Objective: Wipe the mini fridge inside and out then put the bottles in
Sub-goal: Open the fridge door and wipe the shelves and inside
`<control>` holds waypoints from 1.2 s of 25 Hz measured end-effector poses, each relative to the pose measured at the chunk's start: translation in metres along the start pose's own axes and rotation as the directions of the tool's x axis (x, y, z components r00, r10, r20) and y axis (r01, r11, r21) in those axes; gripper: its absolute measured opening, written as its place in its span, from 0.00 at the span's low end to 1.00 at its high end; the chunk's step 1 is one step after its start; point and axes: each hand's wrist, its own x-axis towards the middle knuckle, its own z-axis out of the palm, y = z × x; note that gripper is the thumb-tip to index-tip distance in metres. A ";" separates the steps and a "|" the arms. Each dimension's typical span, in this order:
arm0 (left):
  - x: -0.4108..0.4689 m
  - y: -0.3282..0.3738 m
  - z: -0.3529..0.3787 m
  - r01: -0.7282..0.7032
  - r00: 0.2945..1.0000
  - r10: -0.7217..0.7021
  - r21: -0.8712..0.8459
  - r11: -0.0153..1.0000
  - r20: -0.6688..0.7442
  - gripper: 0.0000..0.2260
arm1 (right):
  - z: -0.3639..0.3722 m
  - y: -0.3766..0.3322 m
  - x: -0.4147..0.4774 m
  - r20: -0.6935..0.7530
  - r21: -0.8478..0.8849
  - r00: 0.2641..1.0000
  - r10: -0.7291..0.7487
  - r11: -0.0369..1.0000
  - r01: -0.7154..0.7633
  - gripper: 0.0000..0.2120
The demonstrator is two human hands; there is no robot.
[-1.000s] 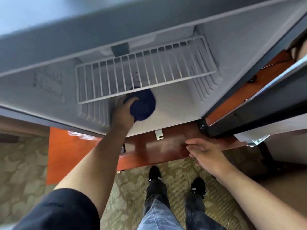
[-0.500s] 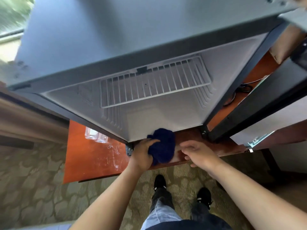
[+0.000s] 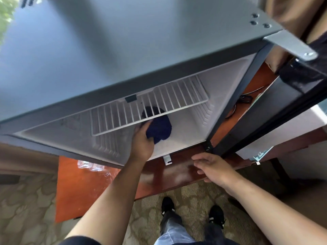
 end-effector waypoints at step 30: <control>-0.026 0.002 0.098 -0.343 0.875 0.207 0.260 0.903 0.437 0.29 | -0.008 0.059 0.044 -0.090 -0.164 0.966 -0.243 0.960 0.227 0.28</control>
